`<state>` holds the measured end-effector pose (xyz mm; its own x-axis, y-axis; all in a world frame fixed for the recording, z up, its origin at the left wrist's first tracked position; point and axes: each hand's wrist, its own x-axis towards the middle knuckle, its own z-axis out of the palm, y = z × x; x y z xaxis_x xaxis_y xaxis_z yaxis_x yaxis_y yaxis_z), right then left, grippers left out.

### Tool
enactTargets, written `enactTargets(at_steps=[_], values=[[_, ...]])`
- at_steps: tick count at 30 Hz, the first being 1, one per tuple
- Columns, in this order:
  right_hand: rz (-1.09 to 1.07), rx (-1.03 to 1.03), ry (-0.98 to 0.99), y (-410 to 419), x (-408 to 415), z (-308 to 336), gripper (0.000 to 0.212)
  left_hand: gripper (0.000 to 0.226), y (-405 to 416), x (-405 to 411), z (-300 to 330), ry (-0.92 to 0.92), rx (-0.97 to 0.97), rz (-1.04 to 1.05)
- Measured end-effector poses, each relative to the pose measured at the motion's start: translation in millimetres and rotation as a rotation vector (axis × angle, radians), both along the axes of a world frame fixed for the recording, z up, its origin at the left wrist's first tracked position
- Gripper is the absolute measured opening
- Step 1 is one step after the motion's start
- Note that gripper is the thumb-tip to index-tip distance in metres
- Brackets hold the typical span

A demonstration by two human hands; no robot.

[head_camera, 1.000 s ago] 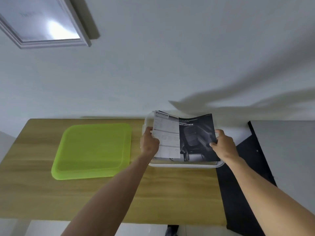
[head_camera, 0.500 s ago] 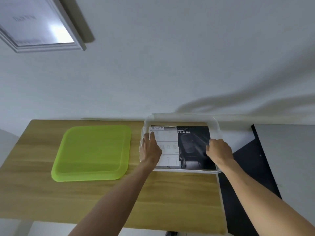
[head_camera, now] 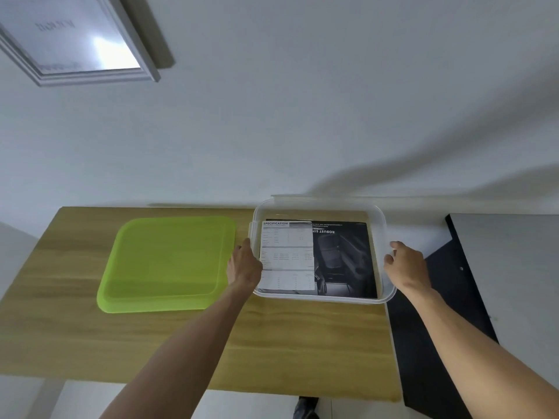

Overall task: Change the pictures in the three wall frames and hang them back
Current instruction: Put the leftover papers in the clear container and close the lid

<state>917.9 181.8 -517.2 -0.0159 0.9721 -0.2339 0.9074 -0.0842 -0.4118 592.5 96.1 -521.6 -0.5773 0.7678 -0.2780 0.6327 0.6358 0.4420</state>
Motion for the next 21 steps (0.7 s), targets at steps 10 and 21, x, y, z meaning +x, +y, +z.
enactTargets(at_steps=[10, 21], values=[[0.025, 0.175, -0.151, -3, -27, 21, 0.047, 0.049, -12, -15, 17, -0.005, 0.072, 0.003], [0.52, 0.294, 0.192, -28, -265, 57, 0.034, 0.05, -78, -178, 30, 0.082, 0.022, 0.211]])
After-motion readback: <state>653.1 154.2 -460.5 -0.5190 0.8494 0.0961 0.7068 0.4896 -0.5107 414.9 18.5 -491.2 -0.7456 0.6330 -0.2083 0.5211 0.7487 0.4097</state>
